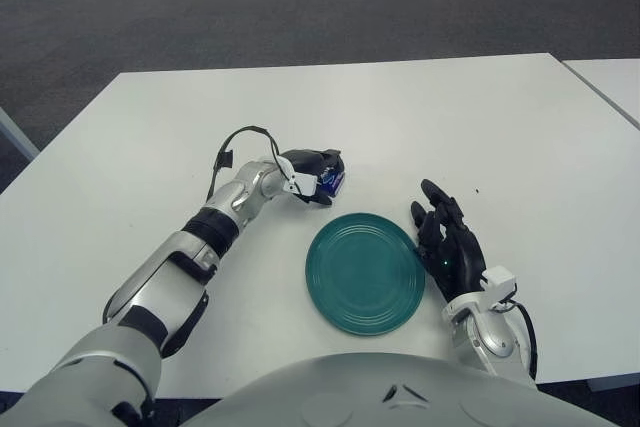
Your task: Put the gum into the plate.
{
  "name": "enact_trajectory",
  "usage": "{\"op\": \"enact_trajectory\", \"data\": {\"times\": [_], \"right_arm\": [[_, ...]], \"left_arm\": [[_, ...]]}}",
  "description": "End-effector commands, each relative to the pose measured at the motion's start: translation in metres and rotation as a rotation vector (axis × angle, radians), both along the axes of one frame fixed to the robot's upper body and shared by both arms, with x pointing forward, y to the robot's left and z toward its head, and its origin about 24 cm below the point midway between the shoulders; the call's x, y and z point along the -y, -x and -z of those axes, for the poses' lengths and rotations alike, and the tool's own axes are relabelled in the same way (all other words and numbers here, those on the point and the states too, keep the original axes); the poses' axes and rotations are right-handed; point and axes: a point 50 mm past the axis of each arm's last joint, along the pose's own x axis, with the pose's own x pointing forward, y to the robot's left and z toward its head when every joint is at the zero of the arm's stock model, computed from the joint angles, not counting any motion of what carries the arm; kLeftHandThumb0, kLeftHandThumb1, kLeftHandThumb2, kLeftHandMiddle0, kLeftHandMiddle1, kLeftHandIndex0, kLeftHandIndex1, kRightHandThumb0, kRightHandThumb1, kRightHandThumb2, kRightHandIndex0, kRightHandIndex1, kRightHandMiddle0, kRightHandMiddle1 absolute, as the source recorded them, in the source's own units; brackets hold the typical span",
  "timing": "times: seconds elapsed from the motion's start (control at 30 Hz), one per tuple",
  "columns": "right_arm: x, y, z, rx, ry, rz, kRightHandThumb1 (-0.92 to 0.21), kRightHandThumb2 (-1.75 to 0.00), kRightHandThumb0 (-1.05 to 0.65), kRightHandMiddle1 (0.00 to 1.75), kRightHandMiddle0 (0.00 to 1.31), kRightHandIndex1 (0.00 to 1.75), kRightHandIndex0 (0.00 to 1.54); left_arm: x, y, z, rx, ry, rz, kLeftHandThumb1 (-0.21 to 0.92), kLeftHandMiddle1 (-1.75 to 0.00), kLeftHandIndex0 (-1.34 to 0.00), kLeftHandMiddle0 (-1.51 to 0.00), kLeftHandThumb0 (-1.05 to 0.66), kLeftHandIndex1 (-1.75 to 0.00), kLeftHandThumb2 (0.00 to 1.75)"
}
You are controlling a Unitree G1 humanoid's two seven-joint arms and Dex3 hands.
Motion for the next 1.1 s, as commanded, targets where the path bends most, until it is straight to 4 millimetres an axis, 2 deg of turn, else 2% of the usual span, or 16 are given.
{"op": "enact_trajectory", "data": {"times": [0.0,0.07,0.1,0.2,0.27,0.33,0.37,0.4,0.43,0.47,0.57,0.77,0.93,1.07], "right_arm": [[0.004,0.014,0.006,-0.06,-0.002,0.033,-0.92,-0.89,-0.86,0.45,0.0,0.01,0.2],[0.005,0.014,0.006,-0.062,-0.003,0.037,-0.92,-0.89,-0.86,0.46,0.0,0.01,0.21],[0.005,0.014,0.006,-0.061,-0.003,0.039,-0.92,-0.89,-0.87,0.46,0.0,0.01,0.21],[0.005,0.014,0.006,-0.06,-0.002,0.04,-0.92,-0.89,-0.86,0.47,0.0,0.01,0.21],[0.006,0.014,0.006,-0.059,-0.004,0.046,-0.92,-0.88,-0.87,0.48,0.0,0.01,0.21],[0.007,0.014,0.006,-0.059,-0.007,0.051,-0.92,-0.88,-0.87,0.49,0.0,0.01,0.22],[0.007,0.014,0.006,-0.058,-0.007,0.052,-0.92,-0.88,-0.87,0.49,0.0,0.01,0.22],[0.007,0.014,0.005,-0.057,-0.006,0.053,-0.92,-0.87,-0.87,0.5,0.0,0.01,0.22],[0.008,0.014,0.005,-0.057,-0.005,0.052,-0.92,-0.87,-0.87,0.5,0.0,0.01,0.22],[0.008,0.013,0.006,-0.055,-0.001,0.052,-0.92,-0.87,-0.87,0.5,0.0,0.01,0.23],[0.009,0.013,0.006,-0.053,0.003,0.05,-0.92,-0.87,-0.87,0.49,0.0,0.01,0.23],[0.01,0.011,0.008,-0.051,-0.006,0.049,-0.92,-0.88,-0.88,0.49,0.0,0.01,0.23],[0.01,0.01,0.009,-0.052,-0.007,0.051,-0.92,-0.87,-0.87,0.49,0.0,0.01,0.23],[0.01,0.009,0.009,-0.045,0.0,0.047,-0.92,-0.87,-0.86,0.49,0.0,0.01,0.23]], "left_arm": [[-0.008,0.007,0.019,-0.064,-0.08,-0.01,0.74,0.0,-0.02,-0.26,-0.67,-1.07,0.47],[-0.008,0.009,0.021,-0.068,-0.087,-0.007,0.67,-0.01,-0.05,-0.26,-0.65,-1.14,0.56],[-0.01,0.013,0.031,-0.071,-0.095,-0.013,0.65,-0.01,-0.06,-0.26,-0.64,-1.17,0.6],[-0.013,0.019,0.044,-0.071,-0.106,-0.019,0.74,-0.04,-0.31,-0.32,-0.46,-1.43,0.56],[-0.012,0.018,0.045,-0.059,-0.108,-0.026,0.74,-0.09,-0.37,-0.38,-0.42,-1.49,0.59],[-0.011,0.017,0.046,-0.029,-0.111,-0.047,0.72,-0.22,-0.4,-0.4,-0.4,-1.55,0.65],[-0.01,0.016,0.046,-0.013,-0.113,-0.056,0.7,-0.48,-0.41,-0.41,-0.32,-1.56,0.68],[-0.01,0.016,0.045,0.014,-0.111,-0.062,0.65,-0.87,-0.42,-0.41,-0.21,-1.59,0.77],[-0.009,0.016,0.045,0.032,-0.11,-0.065,0.57,-1.17,-0.41,-0.45,-0.13,-1.6,0.9],[-0.009,0.016,0.044,0.062,-0.1,-0.069,0.52,-1.37,-0.41,-0.48,-0.09,-1.61,1.0],[-0.008,0.016,0.043,0.116,-0.077,-0.078,0.4,-1.62,-0.4,-0.56,-0.03,-1.67,1.19],[-0.006,0.017,0.04,0.246,0.023,-0.079,0.26,-1.53,-0.46,-0.74,-0.01,-1.74,1.32],[-0.007,0.018,0.038,0.281,0.089,-0.076,0.2,-1.6,-0.48,-0.75,0.0,-1.74,1.41],[-0.012,0.017,0.029,0.32,0.149,-0.068,0.21,-1.64,-0.47,-0.73,0.0,-1.75,1.42]]}}
